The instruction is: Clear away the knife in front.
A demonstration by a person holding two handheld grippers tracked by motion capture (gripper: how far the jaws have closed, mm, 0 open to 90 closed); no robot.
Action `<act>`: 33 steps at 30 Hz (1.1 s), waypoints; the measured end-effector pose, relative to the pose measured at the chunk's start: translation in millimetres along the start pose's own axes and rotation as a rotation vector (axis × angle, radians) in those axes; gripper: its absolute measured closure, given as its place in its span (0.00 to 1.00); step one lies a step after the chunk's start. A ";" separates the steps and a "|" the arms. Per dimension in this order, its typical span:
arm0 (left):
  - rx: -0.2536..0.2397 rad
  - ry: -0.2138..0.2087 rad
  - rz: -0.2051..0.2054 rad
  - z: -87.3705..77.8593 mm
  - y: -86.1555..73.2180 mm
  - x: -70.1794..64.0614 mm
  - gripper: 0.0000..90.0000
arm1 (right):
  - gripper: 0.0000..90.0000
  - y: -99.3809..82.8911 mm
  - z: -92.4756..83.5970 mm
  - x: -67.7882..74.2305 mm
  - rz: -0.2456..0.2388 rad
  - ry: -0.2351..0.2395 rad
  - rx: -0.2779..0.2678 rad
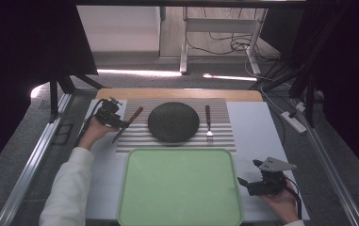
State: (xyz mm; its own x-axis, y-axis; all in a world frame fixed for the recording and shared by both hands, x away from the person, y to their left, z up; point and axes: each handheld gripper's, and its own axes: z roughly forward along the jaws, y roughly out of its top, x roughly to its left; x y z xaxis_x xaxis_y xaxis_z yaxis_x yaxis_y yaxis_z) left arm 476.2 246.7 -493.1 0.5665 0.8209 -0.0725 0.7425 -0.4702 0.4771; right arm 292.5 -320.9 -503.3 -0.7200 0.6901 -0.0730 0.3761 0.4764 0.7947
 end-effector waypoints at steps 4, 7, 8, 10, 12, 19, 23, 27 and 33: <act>0.008 -0.007 0.003 6.0 8.5 -0.4 0.41 | 0.08 -0.4 0.4 -0.2 0.000 0.002 0.000; 0.012 -0.008 0.005 8.7 12.9 -0.3 0.41 | 0.08 -0.6 0.5 -0.5 0.003 0.004 -0.002; 0.017 -0.007 0.005 10.3 14.9 -0.3 0.41 | 0.08 -0.7 0.5 -0.6 0.003 0.006 0.000; 0.038 -0.002 0.010 15.6 20.1 0.0 0.42 | 0.08 -0.9 0.6 -0.4 0.003 0.007 0.002; 0.049 0.004 0.012 19.3 22.9 -0.1 0.42 | 0.08 -1.0 0.7 -0.4 0.003 0.007 0.003; 0.092 0.013 0.008 31.5 28.7 2.4 0.45 | 0.08 -1.5 0.2 -0.5 0.006 0.006 0.003; 0.114 0.002 0.000 34.6 31.6 4.9 0.50 | 0.08 -1.8 0.6 -0.4 0.006 0.006 0.008; 0.125 -0.005 -0.003 35.3 33.5 6.2 0.55 | 0.08 -2.0 0.6 -0.4 0.007 0.006 0.009; 0.166 -0.004 0.000 38.3 35.7 6.5 0.61 | 0.08 -2.5 0.5 -0.6 0.007 0.005 0.011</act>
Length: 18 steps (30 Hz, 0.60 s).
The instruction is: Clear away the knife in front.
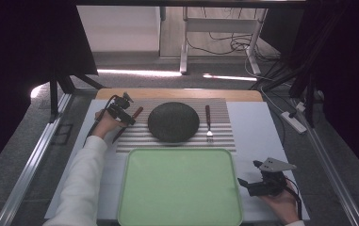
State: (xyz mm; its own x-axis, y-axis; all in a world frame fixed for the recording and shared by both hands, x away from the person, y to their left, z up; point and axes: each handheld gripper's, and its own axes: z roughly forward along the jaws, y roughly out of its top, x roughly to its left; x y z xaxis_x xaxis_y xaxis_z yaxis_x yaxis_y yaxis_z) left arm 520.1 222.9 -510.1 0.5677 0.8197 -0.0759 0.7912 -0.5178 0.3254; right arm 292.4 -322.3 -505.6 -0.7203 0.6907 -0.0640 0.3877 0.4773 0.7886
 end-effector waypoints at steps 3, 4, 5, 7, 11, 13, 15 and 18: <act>0.013 -0.005 -0.004 1.0 1.4 0.5 0.64 | 0.08 -0.1 0.3 -0.1 0.000 0.001 0.001; 0.016 -0.008 -0.004 0.8 1.9 1.3 0.66 | 0.08 -0.1 0.3 -0.1 0.000 0.001 0.001; 0.018 -0.009 -0.012 0.9 2.3 1.8 0.67 | 0.08 0.0 0.3 0.0 -0.001 0.000 0.002; 0.017 -0.011 -0.017 1.0 2.7 1.9 0.68 | 0.08 -0.1 0.1 0.0 -0.001 -0.001 0.002; 0.034 -0.001 -0.012 0.9 4.5 2.7 0.73 | 0.08 -0.2 0.1 -0.3 0.002 0.001 0.000; 0.037 0.006 -0.014 1.1 5.2 2.6 0.75 | 0.08 -0.2 0.4 -0.2 0.002 0.001 0.001; 0.039 0.012 -0.011 1.3 5.9 1.6 0.76 | 0.08 -0.2 0.3 0.0 -0.001 -0.001 0.003; 0.040 0.016 -0.012 1.4 6.0 1.5 0.78 | 0.08 -0.3 0.3 -0.2 0.001 0.000 0.001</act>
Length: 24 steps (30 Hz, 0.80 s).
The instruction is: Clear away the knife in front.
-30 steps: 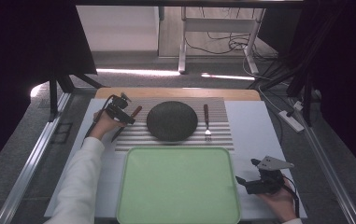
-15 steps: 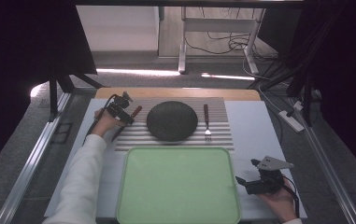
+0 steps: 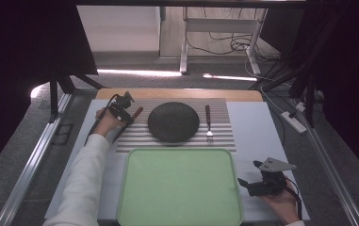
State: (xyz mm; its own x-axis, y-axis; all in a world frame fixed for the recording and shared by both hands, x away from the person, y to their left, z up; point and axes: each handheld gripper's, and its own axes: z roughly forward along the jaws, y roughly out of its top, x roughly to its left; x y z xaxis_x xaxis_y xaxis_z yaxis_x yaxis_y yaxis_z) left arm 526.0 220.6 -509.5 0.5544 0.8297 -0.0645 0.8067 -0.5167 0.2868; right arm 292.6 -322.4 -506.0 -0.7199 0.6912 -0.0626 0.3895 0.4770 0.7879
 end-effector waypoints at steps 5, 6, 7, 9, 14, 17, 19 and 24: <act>0.007 -0.004 0.008 -0.2 0.8 0.0 0.81 | 0.08 0.0 0.3 -0.2 0.000 -0.001 0.001; 0.007 -0.004 0.008 -0.2 0.8 0.0 0.81 | 0.08 0.0 0.3 -0.2 0.000 -0.001 0.001; 0.008 -0.010 0.010 -0.2 0.8 0.1 0.83 | 0.08 0.0 0.4 -0.2 0.000 -0.001 0.001; 0.007 -0.007 0.010 -0.1 0.9 -0.7 0.84 | 0.08 -0.1 0.4 -0.3 0.001 0.000 0.002; 0.010 -0.002 0.013 -0.1 1.4 -1.5 0.85 | 0.08 0.0 0.3 -0.1 0.000 0.000 0.001; 0.018 -0.001 0.020 -0.1 2.3 -1.6 0.85 | 0.08 0.0 0.6 -0.3 -0.001 -0.001 0.004; 0.039 -0.003 0.028 -0.1 5.3 -1.4 0.85 | 0.08 0.1 1.2 -0.5 0.000 -0.001 0.005; 0.058 -0.008 0.028 0.1 8.5 -1.2 0.85 | 0.08 0.0 1.0 -0.7 0.002 -0.002 0.004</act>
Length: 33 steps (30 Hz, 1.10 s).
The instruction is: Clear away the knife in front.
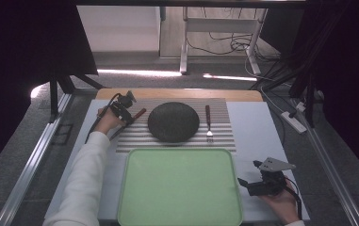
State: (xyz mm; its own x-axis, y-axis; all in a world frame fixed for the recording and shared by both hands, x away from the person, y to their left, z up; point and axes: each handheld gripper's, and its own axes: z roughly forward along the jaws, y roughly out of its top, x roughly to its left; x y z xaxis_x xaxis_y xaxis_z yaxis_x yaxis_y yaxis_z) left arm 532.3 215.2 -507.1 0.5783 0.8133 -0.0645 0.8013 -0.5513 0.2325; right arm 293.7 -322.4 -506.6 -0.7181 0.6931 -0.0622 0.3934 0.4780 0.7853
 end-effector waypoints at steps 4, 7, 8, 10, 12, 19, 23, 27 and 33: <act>0.010 0.002 0.005 -0.2 1.1 -0.1 0.85 | 0.08 -0.1 0.2 0.1 -0.001 -0.002 0.004; 0.009 0.004 0.008 -0.2 1.0 -0.3 0.85 | 0.08 0.1 -0.1 0.1 -0.002 -0.003 0.002; 0.009 0.005 0.011 -0.2 1.0 -0.5 0.85 | 0.08 0.1 -0.2 0.0 -0.001 -0.002 0.001; 0.008 0.006 0.014 -0.2 1.0 -0.5 0.85 | 0.08 0.0 -0.2 -0.1 -0.001 -0.001 -0.001; 0.005 0.007 0.017 -0.1 0.9 -0.9 0.85 | 0.08 0.0 -0.3 0.0 -0.001 -0.003 0.001; 0.002 0.011 0.035 -0.7 1.7 -1.3 0.87 | 0.08 0.0 -1.1 -0.4 0.001 -0.006 0.001; 0.000 0.005 0.038 -0.6 1.8 -2.4 0.86 | 0.08 -0.1 -1.2 -0.6 0.001 -0.006 0.000; 0.000 0.000 0.038 -3.2 0.6 -1.7 0.86 | 0.08 -0.1 -1.2 -0.6 0.002 -0.006 0.000; -0.018 0.001 0.038 -15.3 -3.5 0.0 0.86 | 0.08 0.0 -1.4 -0.6 0.002 -0.002 0.000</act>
State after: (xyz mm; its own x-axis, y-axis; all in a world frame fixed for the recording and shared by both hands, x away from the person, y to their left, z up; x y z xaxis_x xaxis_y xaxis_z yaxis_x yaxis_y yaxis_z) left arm 527.1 220.0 -493.0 0.6078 0.7922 -0.0544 0.7761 -0.5781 0.2518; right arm 293.3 -323.5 -505.7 -0.7164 0.6950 -0.0622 0.3947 0.4771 0.7852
